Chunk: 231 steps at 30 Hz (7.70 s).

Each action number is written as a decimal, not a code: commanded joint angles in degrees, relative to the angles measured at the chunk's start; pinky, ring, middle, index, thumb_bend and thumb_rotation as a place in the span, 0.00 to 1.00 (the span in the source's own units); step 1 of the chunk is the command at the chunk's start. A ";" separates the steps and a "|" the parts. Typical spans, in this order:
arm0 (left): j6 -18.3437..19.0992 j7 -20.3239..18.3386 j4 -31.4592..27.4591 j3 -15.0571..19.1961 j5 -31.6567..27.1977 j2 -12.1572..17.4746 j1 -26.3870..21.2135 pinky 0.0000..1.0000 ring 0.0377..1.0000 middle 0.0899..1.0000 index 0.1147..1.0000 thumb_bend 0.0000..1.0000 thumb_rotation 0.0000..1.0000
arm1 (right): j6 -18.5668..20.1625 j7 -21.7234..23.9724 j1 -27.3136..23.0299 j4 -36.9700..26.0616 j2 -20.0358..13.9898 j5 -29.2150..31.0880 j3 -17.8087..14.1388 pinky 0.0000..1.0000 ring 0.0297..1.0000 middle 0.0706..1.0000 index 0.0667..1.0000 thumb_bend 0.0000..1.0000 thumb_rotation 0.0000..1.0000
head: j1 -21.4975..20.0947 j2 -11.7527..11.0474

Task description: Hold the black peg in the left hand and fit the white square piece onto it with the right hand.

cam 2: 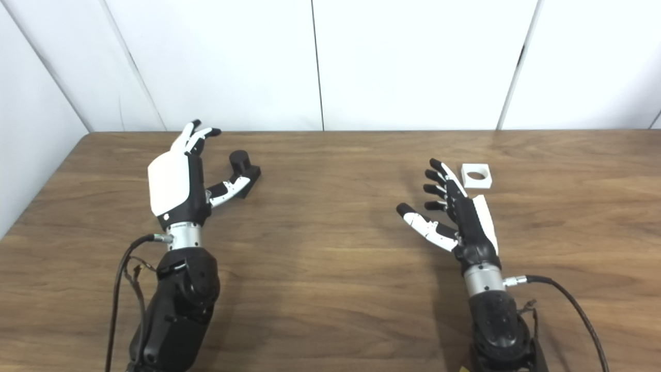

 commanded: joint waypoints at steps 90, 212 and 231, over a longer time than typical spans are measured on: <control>-12.80 -16.54 8.93 -11.31 -19.64 8.88 -1.41 0.97 0.93 0.87 0.42 0.51 0.09 | -0.96 0.14 -1.34 -3.37 -0.26 -0.55 -0.69 0.72 0.82 0.86 0.90 0.57 0.38 | -3.95 2.56; -20.70 -22.84 3.21 -11.94 -11.49 8.77 1.02 0.97 0.92 0.86 0.42 0.52 0.08 | 1.72 13.09 -22.52 3.78 -28.17 -12.40 0.07 0.71 0.79 0.80 0.77 0.67 0.34 | -14.74 3.70; -20.81 -23.03 2.90 -11.56 -11.74 8.92 1.09 0.96 0.92 0.86 0.42 0.52 0.08 | -0.42 19.48 -32.67 24.35 -29.59 -17.87 10.42 0.79 0.92 0.91 0.78 0.69 0.38 | -13.57 3.85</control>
